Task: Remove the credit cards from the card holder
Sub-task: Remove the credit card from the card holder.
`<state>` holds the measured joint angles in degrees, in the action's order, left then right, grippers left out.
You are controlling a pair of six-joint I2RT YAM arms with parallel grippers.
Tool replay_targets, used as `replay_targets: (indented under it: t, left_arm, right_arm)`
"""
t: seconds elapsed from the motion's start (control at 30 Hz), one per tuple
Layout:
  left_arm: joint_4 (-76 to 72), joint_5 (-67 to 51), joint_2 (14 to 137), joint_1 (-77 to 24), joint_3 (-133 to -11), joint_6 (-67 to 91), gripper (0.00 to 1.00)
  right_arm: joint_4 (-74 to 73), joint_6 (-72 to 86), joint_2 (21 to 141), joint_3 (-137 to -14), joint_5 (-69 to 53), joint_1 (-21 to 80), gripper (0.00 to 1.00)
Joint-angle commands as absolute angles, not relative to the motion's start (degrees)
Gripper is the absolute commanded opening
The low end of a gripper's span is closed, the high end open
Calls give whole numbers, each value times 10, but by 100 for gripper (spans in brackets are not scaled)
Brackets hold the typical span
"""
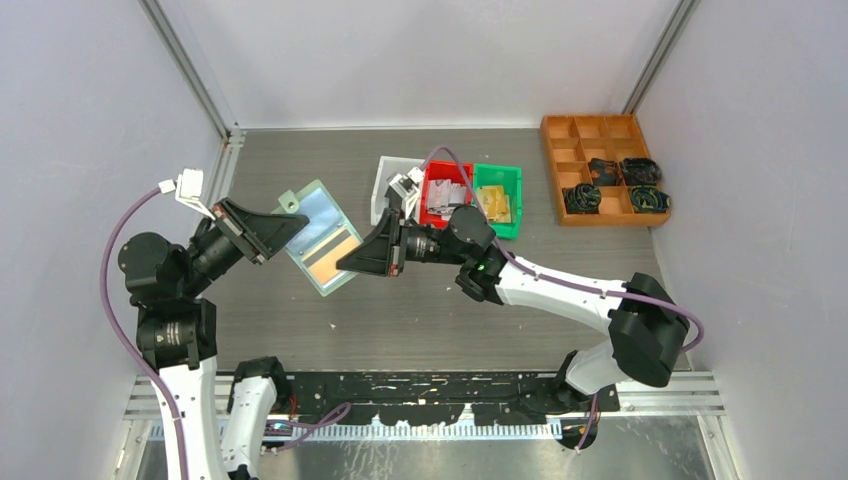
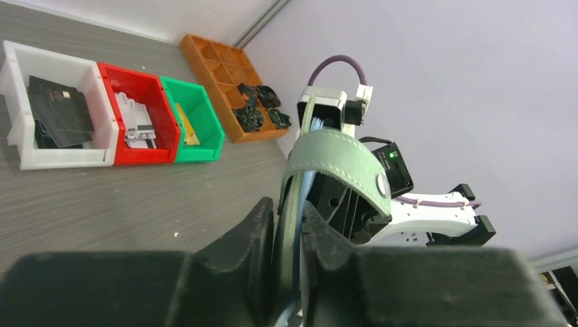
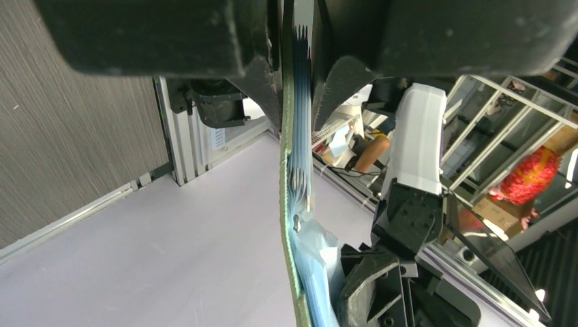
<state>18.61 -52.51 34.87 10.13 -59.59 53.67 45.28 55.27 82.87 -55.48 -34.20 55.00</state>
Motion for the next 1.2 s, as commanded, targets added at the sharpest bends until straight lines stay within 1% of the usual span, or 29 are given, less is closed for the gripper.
replay_targets:
  t: [0.0, 0.13, 0.17, 0.27, 0.3, 0.37, 0.47, 0.6, 0.7, 1.17]
  left_arm:
    - [129, -545, 354, 103, -598, 557, 15]
    - [122, -570, 352, 104, -599, 550, 2]
    - [123, -573, 351, 103, -599, 541, 0]
    - [170, -561, 347, 104, -612, 483, 0]
    - [194, -551, 347, 104, -619, 459, 0]
    - [223, -535, 353, 103, -629, 437, 0]
    - [219, -539, 368, 103, -630, 468, 0]
    - [207, -538, 386, 104, -627, 508, 0]
    - [191, -533, 391, 104, -623, 533, 0]
    - [176, -541, 403, 103, -633, 595, 0]
  right_arm:
    - [448, 500, 806, -577, -348, 563, 3]
    - [440, 489, 802, -576, -343, 564, 6]
    - [439, 488, 802, -577, -343, 564, 7]
    - [439, 494, 803, -580, -342, 564, 9]
    - [439, 500, 802, -581, -342, 563, 12]
    - [444, 522, 806, -582, -353, 560, 24]
    - [487, 565, 817, -571, -376, 553, 30]
    - [577, 623, 822, -540, -386, 541, 31]
    - [603, 643, 816, -523, -385, 536, 32]
    - [567, 627, 794, -500, -367, 519, 33]
